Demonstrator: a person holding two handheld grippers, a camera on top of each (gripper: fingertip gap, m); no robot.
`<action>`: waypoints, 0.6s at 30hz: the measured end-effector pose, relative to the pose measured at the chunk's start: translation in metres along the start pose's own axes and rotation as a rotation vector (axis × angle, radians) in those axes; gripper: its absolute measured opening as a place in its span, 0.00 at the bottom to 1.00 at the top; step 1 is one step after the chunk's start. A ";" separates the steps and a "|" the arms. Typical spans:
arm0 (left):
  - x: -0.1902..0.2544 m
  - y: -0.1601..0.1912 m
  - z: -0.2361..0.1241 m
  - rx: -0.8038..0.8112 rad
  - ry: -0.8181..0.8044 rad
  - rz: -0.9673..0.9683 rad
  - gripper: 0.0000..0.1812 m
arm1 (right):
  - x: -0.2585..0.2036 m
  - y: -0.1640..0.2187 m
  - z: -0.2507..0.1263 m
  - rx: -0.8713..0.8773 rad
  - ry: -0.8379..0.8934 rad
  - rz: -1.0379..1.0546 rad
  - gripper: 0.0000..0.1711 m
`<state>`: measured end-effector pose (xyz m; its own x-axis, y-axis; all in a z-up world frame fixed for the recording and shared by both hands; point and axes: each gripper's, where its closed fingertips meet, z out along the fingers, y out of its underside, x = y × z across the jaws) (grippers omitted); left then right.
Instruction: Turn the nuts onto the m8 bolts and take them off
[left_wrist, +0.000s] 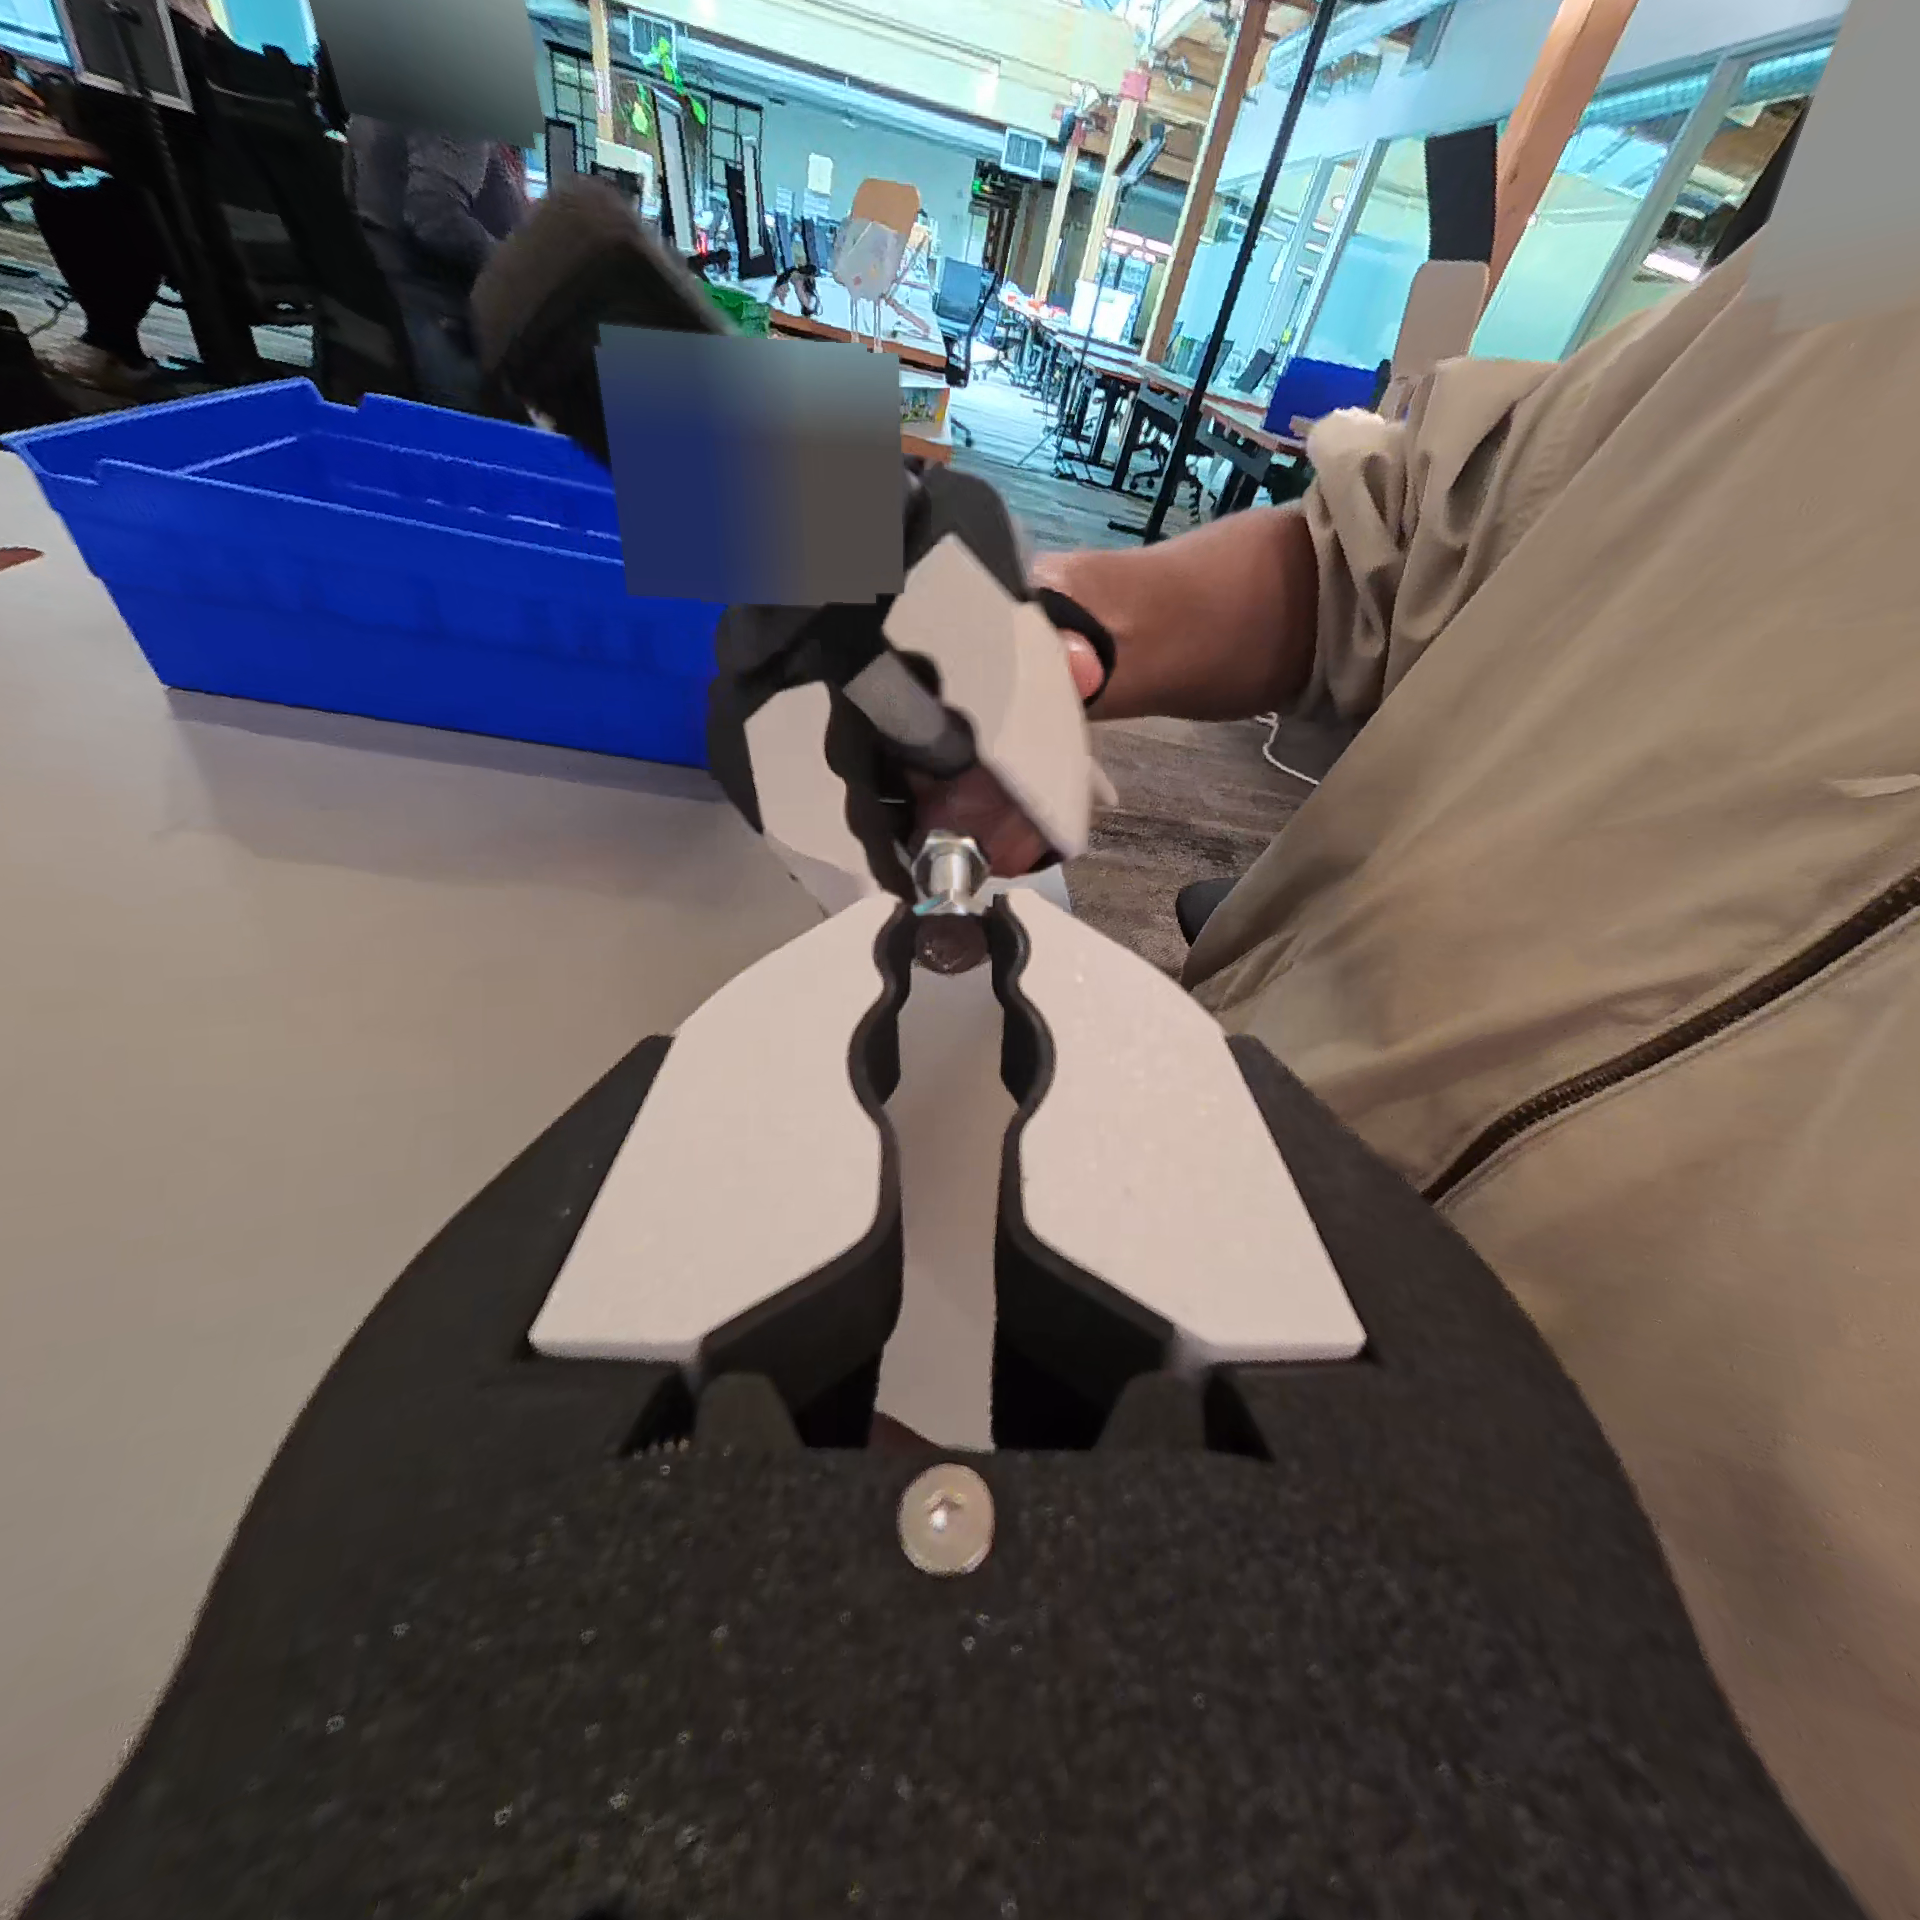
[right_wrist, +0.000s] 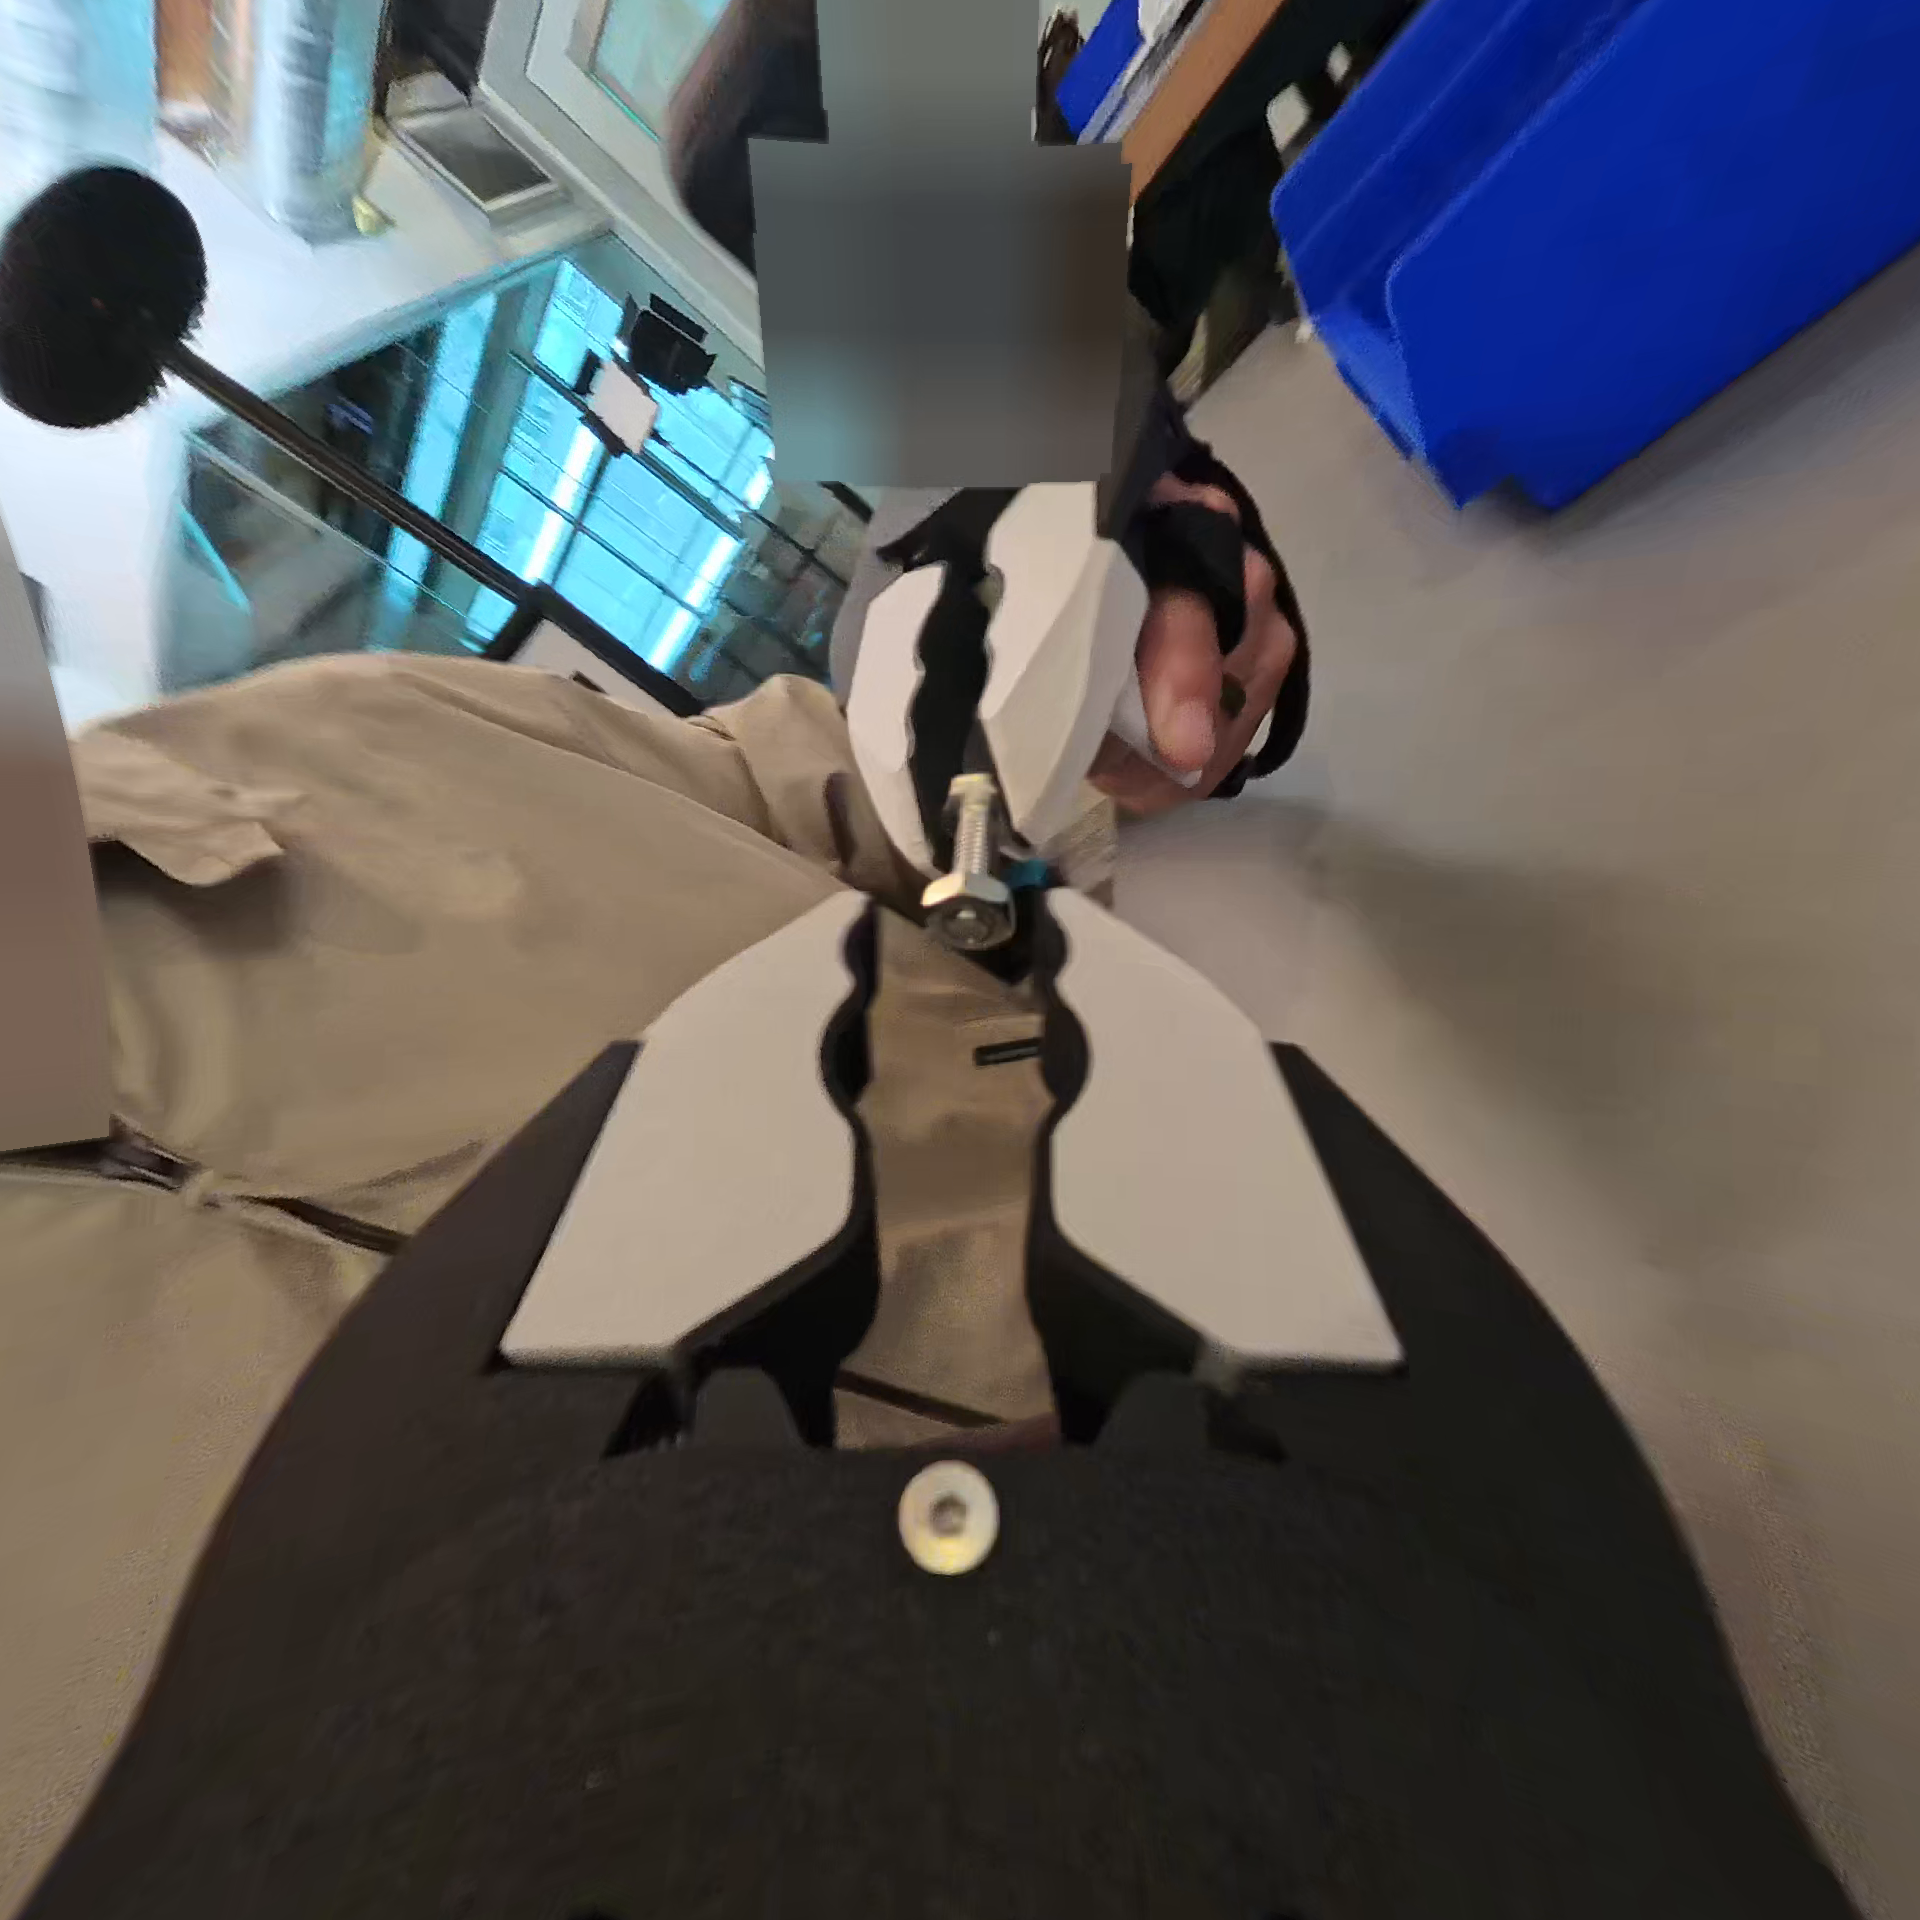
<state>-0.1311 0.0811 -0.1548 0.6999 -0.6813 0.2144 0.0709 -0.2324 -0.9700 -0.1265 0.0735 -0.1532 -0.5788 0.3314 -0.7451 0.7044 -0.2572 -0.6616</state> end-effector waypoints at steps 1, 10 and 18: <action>-0.001 -0.002 -0.001 0.015 0.005 -0.015 0.08 | 0.000 0.000 -0.001 0.003 0.036 -0.075 0.23; -0.005 -0.012 -0.014 0.106 0.058 -0.124 0.08 | 0.009 -0.017 -0.025 -0.053 0.745 -1.249 0.30; 0.008 -0.014 -0.007 0.095 0.139 -0.139 0.08 | -0.003 -0.026 -0.003 -0.248 0.799 -1.825 0.23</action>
<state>-0.1316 0.0736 -0.1388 0.5742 -0.7380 0.3544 0.2316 -0.2688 -0.9350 -0.1413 0.0816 -0.1334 -0.3149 0.2792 0.9071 -0.3176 0.8697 -0.3779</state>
